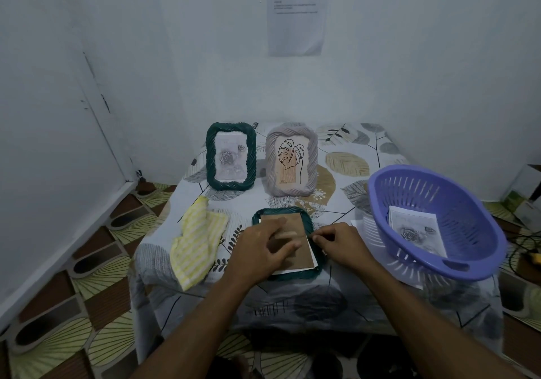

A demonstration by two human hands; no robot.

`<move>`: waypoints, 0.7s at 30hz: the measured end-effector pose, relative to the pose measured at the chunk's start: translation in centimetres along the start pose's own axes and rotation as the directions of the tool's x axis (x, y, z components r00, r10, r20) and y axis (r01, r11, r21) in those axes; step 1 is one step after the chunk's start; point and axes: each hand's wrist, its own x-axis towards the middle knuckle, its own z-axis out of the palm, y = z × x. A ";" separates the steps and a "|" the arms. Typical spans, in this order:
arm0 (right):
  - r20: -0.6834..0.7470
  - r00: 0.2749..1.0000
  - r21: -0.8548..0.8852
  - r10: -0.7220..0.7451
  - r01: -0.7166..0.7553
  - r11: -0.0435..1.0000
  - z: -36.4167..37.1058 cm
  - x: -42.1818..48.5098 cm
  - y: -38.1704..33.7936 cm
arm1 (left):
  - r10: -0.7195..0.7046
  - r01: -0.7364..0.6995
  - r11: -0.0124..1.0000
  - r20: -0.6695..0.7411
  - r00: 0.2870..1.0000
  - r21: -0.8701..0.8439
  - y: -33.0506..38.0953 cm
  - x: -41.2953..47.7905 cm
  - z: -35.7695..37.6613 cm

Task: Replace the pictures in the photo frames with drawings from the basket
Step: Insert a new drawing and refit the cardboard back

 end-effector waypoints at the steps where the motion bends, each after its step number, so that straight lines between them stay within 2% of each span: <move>1: 0.000 1.000 0.007 0.000 0.000 1.000 0.0 0.0 0.0 | 0.023 -0.023 1.000 0.006 1.000 -0.009 -0.3 -0.2 -0.1; 4: -0.010 1.000 0.026 0.001 0.000 1.000 0.3 -0.2 0.1 | -0.007 0.007 1.000 -0.026 1.000 0.006 -2.2 -0.7 -0.6; 8: -0.019 1.000 0.037 0.004 -0.003 0.999 0.5 -0.3 0.1 | -0.201 0.204 0.976 -0.052 0.978 0.078 -5.8 -0.7 0.1; 12: -0.010 1.000 0.053 0.012 -0.011 0.999 0.7 -0.4 -0.1 | -0.232 0.230 0.962 -0.006 0.973 0.146 -6.4 -0.3 0.6; 17: -0.038 0.999 0.019 0.030 -0.030 0.999 0.8 -0.4 -0.6 | -0.278 0.277 0.953 -0.004 0.960 0.127 -6.2 0.1 0.6; 21: -0.151 0.987 0.019 0.063 -0.061 0.998 0.8 0.3 -1.8 | -0.329 0.327 0.940 0.000 0.944 0.096 -6.4 1.2 1.0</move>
